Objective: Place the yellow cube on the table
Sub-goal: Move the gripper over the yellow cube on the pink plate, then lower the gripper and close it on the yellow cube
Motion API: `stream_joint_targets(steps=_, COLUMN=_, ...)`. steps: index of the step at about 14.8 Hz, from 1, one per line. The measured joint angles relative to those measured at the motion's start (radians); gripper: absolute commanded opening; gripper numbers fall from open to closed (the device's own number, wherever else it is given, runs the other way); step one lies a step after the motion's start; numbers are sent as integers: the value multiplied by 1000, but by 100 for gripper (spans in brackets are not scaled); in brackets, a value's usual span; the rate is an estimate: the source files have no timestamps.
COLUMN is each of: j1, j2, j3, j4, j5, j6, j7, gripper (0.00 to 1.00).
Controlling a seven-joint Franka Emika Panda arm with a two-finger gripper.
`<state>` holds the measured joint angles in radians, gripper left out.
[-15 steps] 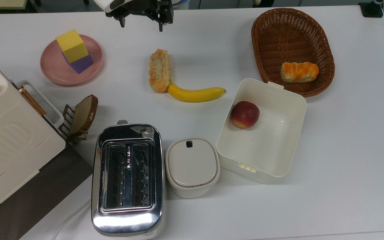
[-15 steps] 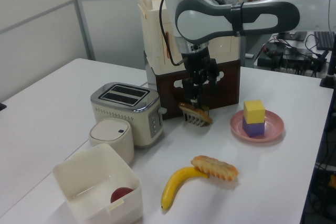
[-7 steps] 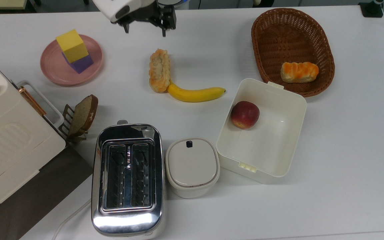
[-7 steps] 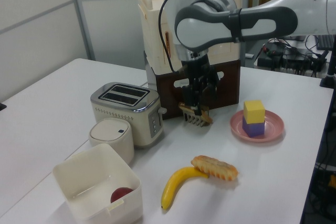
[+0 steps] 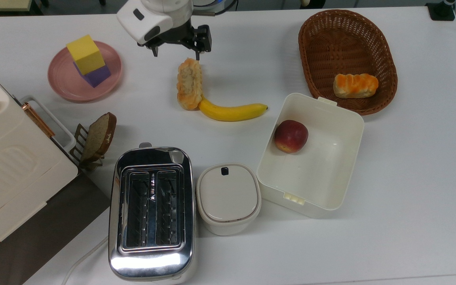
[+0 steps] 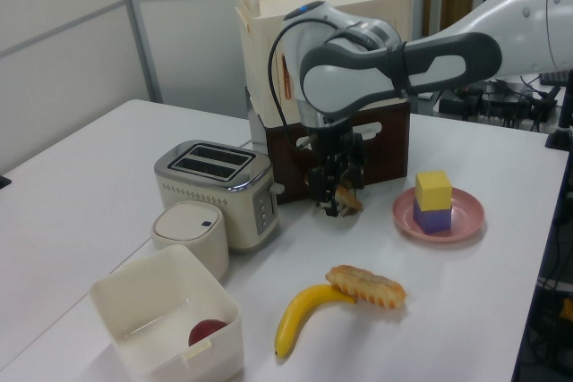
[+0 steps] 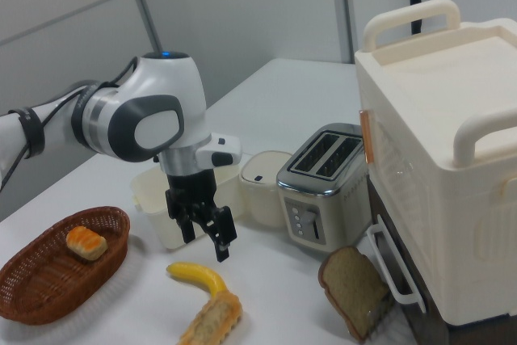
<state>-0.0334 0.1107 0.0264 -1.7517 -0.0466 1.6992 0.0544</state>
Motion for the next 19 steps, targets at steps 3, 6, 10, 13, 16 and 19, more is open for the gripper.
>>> stream_joint_targets(steps=3, j1=1, j2=-17, j3=0, j4=-46, j5=0, j6=53, j7=0, gripper=100)
stream_joint_targets(steps=6, j1=0, j2=-40, j3=-6, j4=-57, j5=0, j6=79, j7=-35, gripper=100)
stream_joint_targets(steps=10, j1=-3, j2=-78, j3=-114, j4=-52, j5=0, j6=57, j7=-253, gripper=100)
stream_joint_targets(steps=13, j1=-5, j2=-87, j3=-233, j4=-54, j5=0, j6=54, j7=-422, gripper=100)
stream_joint_targets(steps=16, j1=-3, j2=-78, j3=-344, j4=-61, j5=0, j6=54, j7=-622, gripper=100)
stream_joint_targets(steps=19, j1=5, j2=-67, j3=-411, j4=-94, j5=-2, j6=62, j7=-738, gripper=100)
